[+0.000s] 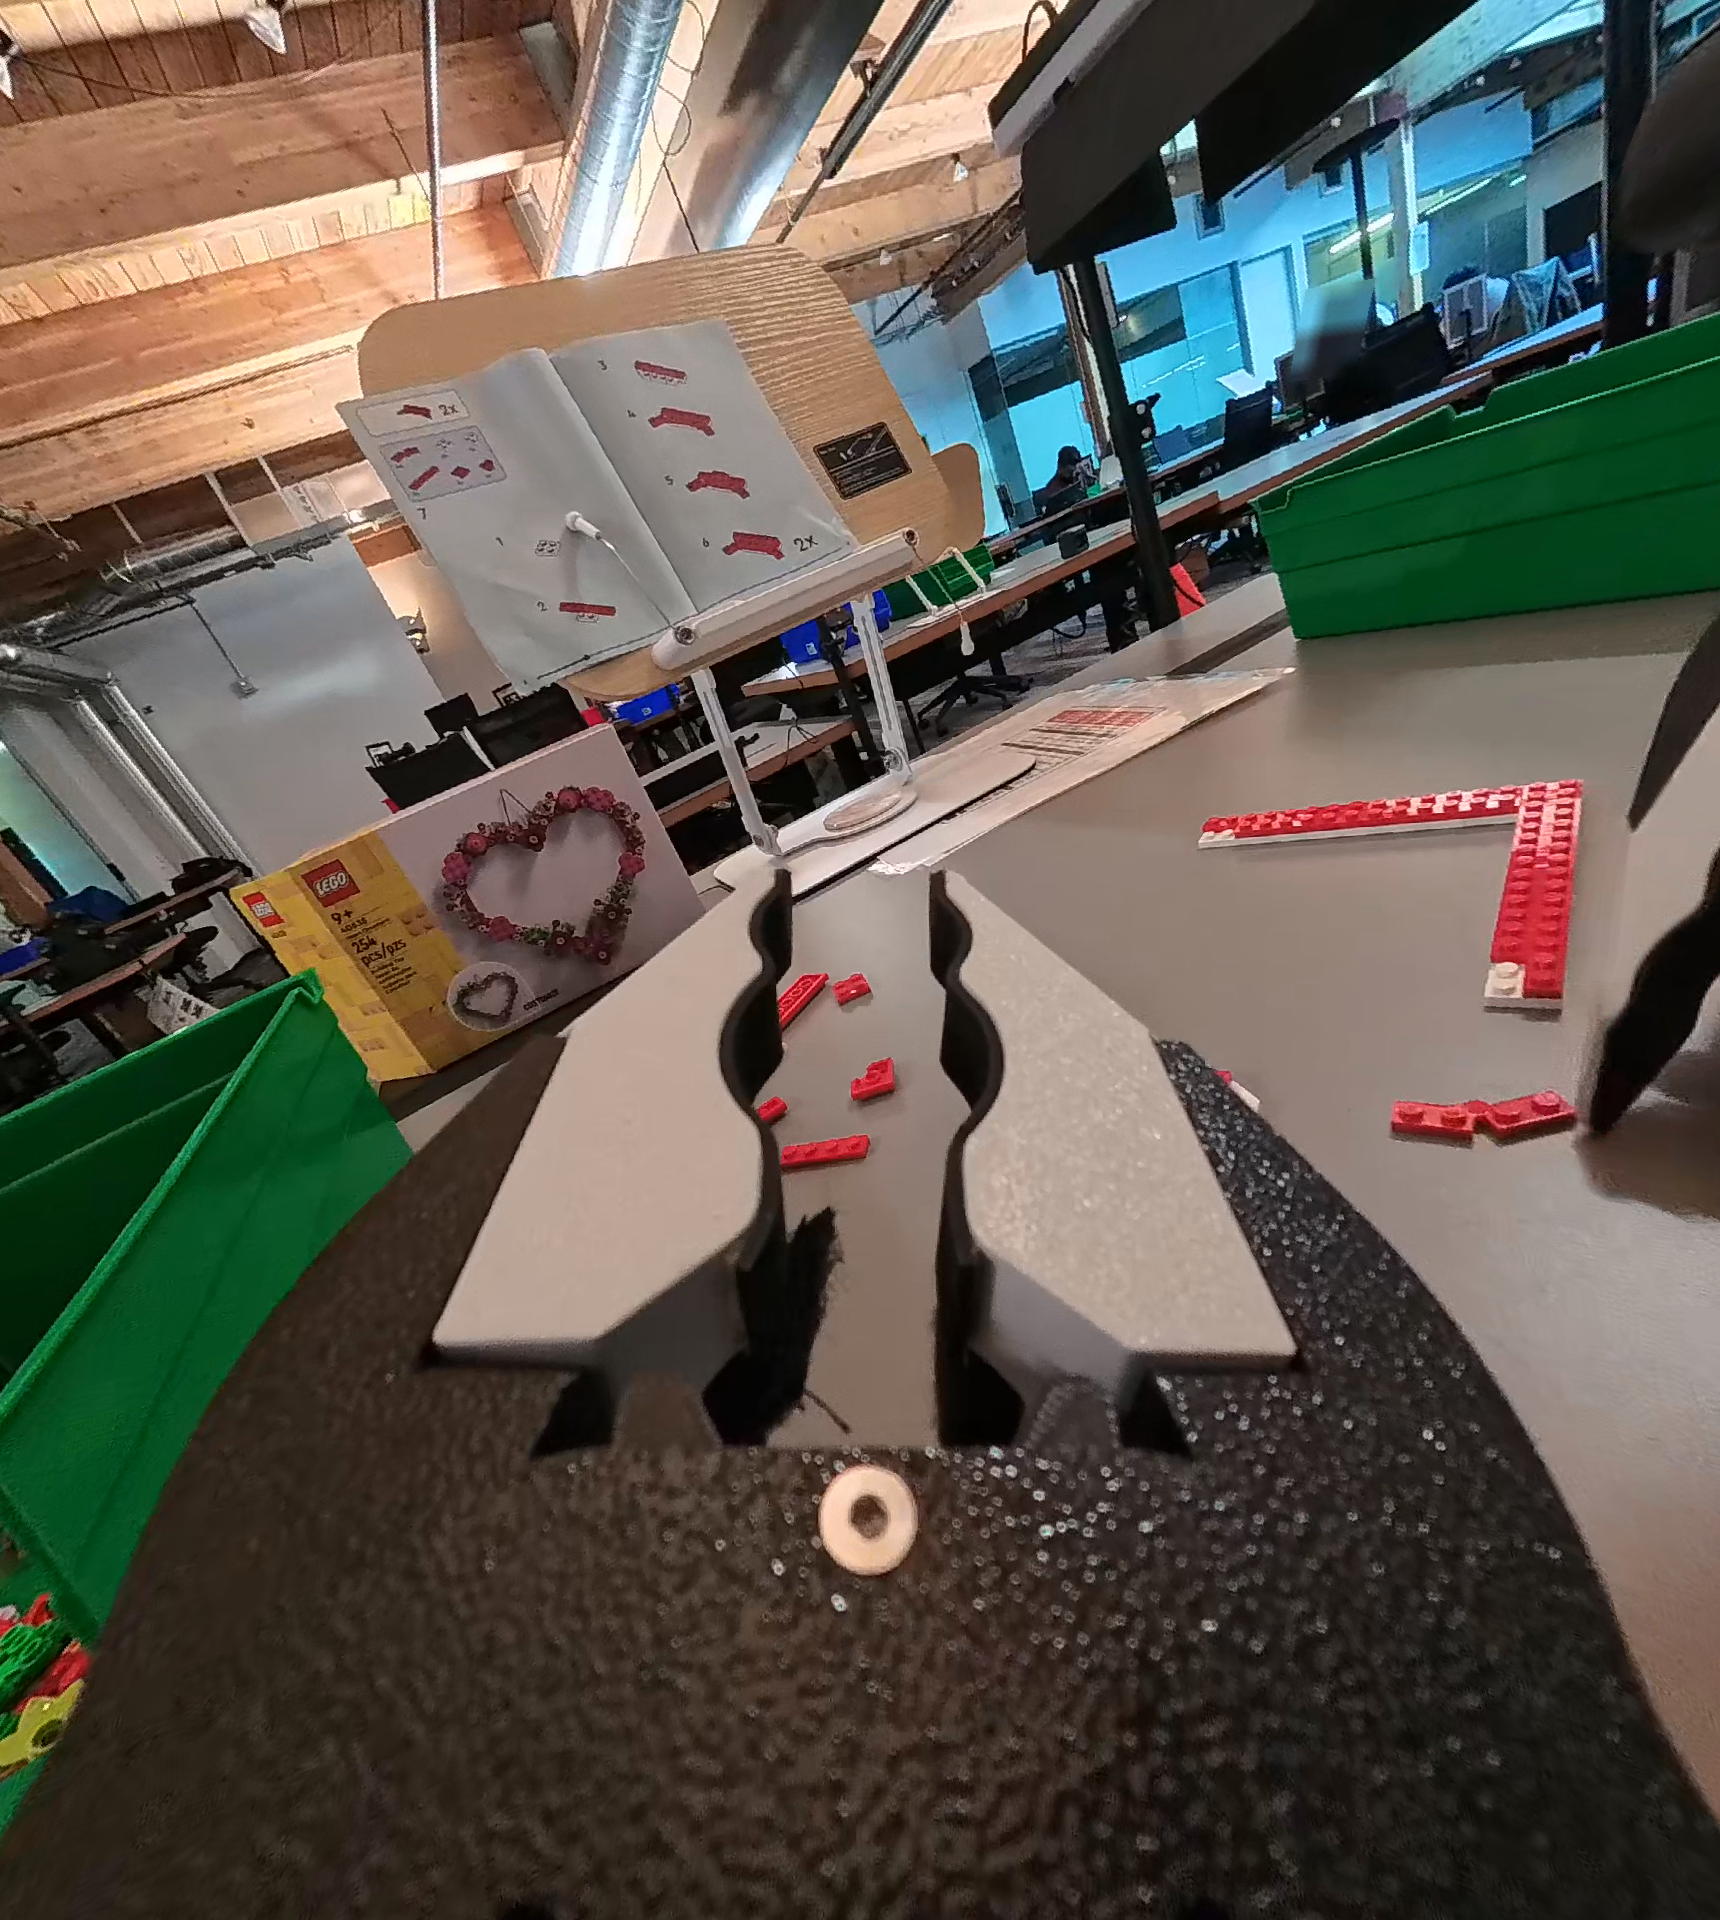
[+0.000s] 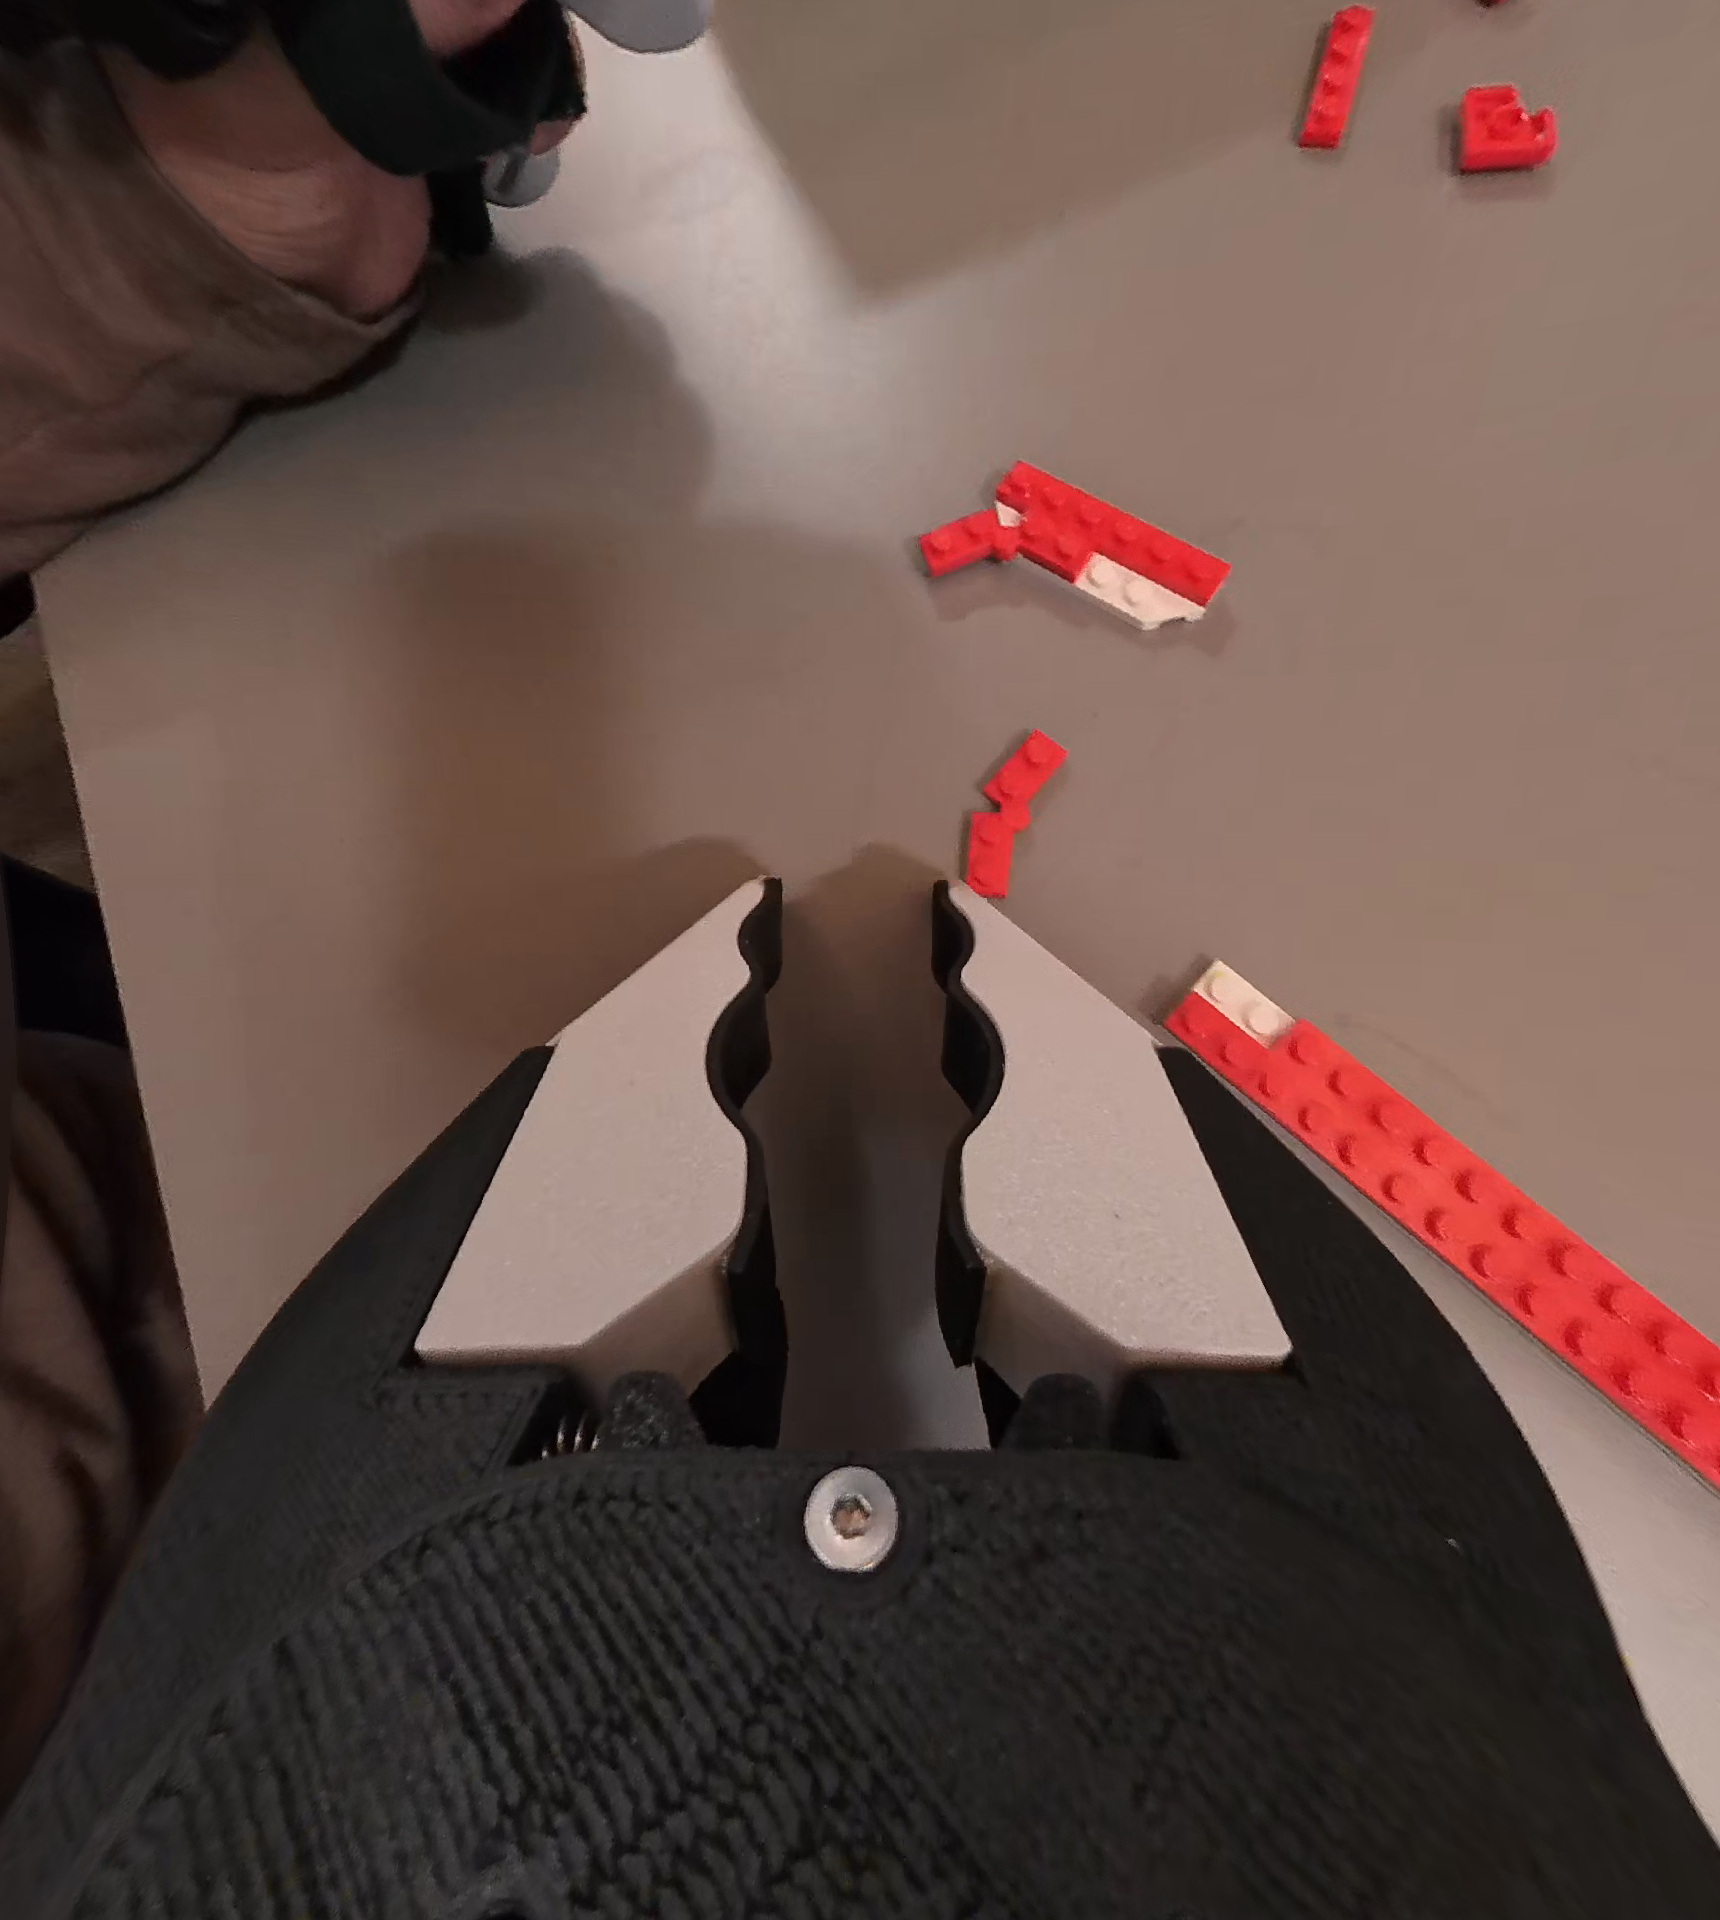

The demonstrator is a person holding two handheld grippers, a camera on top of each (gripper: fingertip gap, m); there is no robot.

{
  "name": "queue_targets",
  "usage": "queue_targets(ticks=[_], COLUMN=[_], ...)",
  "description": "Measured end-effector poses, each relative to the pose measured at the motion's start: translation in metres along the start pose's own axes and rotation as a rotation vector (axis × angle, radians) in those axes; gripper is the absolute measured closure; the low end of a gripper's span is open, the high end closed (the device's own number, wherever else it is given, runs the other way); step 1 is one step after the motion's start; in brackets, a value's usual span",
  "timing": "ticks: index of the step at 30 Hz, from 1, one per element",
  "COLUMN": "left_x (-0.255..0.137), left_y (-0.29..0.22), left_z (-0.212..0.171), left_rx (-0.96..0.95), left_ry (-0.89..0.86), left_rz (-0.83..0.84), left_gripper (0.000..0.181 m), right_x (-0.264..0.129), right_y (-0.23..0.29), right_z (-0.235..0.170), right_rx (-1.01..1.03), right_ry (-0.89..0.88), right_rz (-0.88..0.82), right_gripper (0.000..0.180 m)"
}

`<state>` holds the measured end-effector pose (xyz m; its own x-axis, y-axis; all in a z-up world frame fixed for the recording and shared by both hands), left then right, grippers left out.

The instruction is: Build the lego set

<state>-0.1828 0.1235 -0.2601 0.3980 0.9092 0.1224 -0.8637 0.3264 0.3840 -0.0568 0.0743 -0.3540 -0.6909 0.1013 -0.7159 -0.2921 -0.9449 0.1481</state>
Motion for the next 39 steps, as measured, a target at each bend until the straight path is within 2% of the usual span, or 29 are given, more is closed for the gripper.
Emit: queue_targets(ticks=[4, 8, 12, 24, 31, 39], left_x=[0.000, 0.000, 0.001, 0.001, 0.001, 0.001], left_y=[-0.001, -0.001, -0.002, -0.003, -0.004, -0.006], left_z=[0.000, 0.000, 0.000, -0.002, -0.002, -0.002], left_rx=[0.000, -0.001, -0.002, 0.001, -0.002, 0.002], left_ry=[0.002, 0.001, 0.002, 0.008, 0.008, 0.012], left_rz=[-0.005, -0.010, -0.013, -0.021, -0.027, -0.034], left_gripper=[0.157, 0.158, 0.158, 0.159, 0.159, 0.160], right_x=[0.003, -0.005, -0.003, 0.007, 0.005, 0.015], right_y=[0.008, -0.005, -0.011, 0.008, 0.001, 0.028], right_z=[0.008, 0.019, 0.014, 0.009, 0.005, 0.012], right_rx=[-0.031, -0.035, -0.013, -0.017, -0.012, -0.019], right_ry=[-0.029, -0.093, -0.062, -0.035, -0.020, -0.046], right_rz=[0.025, -0.049, -0.059, 0.025, -0.021, 0.125], right_gripper=[0.157, 0.155, 0.147, 0.150, 0.150, 0.151])
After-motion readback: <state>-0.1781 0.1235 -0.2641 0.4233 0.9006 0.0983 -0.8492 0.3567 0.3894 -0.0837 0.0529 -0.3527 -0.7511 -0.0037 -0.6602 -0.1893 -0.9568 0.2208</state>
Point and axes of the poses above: each gripper's, where its closed fingertips meet, x out along the fingers, z out of its top, y = z × x across the jaws, the point moved 2 cm from there along -x, back along the fingers, and after that the axes turned 1 degree about x, right-handed, at the moved point
